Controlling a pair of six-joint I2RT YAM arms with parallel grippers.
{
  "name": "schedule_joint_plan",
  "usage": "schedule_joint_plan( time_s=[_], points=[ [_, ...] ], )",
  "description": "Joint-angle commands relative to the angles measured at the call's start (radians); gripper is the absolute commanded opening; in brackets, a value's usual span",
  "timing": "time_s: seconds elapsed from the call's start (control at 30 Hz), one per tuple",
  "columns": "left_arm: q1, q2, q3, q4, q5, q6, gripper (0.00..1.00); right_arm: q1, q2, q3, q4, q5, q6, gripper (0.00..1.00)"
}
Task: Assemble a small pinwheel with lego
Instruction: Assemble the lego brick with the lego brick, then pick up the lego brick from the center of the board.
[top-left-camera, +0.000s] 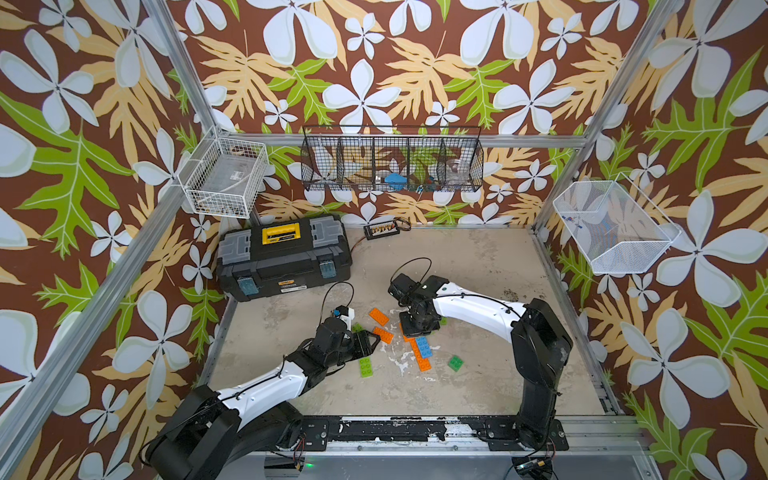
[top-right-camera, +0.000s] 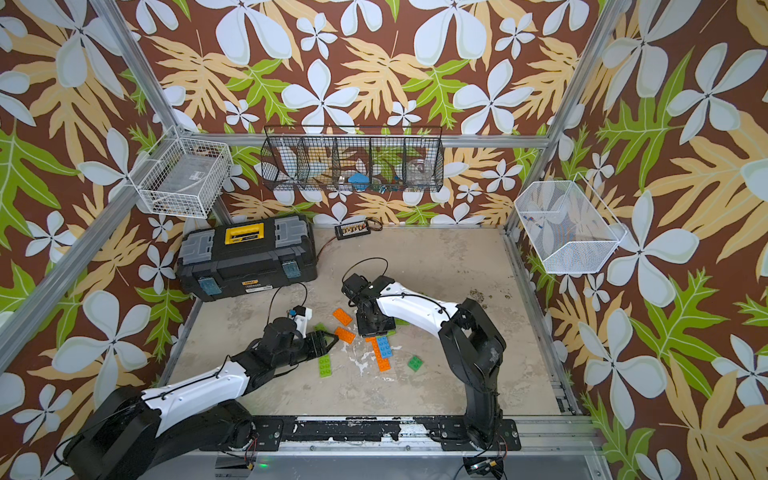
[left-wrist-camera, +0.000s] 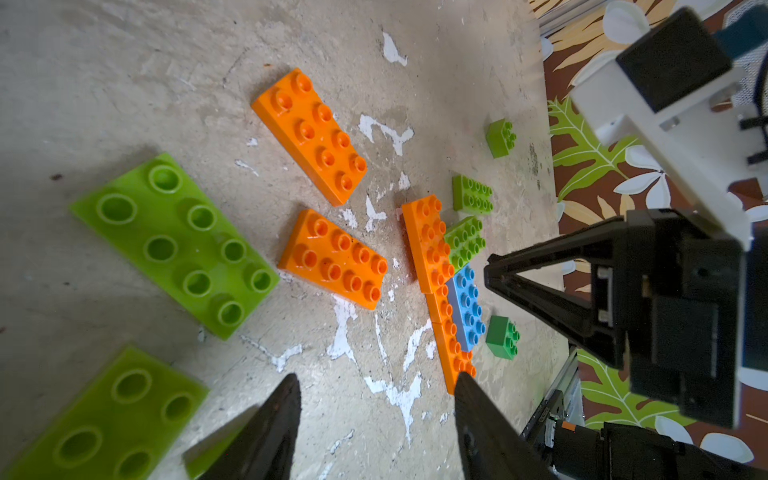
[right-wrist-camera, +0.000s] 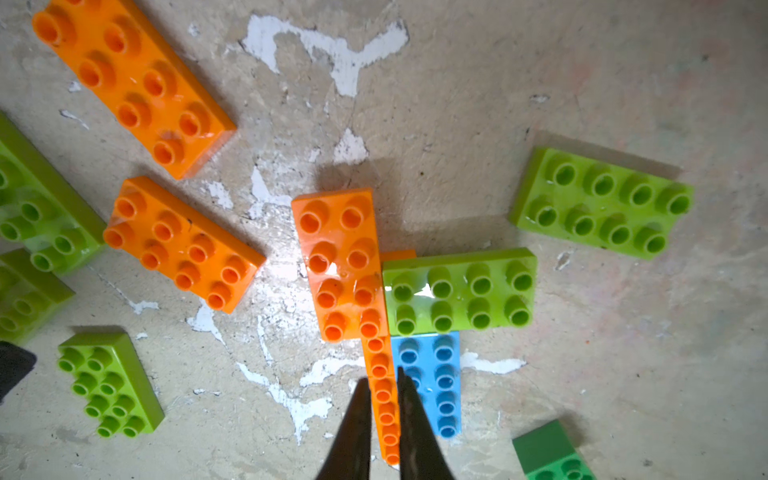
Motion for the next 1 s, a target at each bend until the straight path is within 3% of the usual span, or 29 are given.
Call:
schedule_joint_plan(
  time_s=[0.0,0.47,0.97],
  points=[
    [-0.005,0.035,0.026,0.005,0.029,0.039,0.6,-0.017,-0.024,-0.02,0.006,0.002,-0.025,0.16],
    [-0.21,0.376,0.349,-0.041,-0.034,0.12,0.6,-0.265,-0.09,-0.16,0.078,0.007,-0.202,0.16],
    [-0.229,0.391,0.352,-0.047,-0.047,0.136,0.6,-0.335,-0.009,-0.091,0.063,0.019,-0.225,0.18]
  ],
)
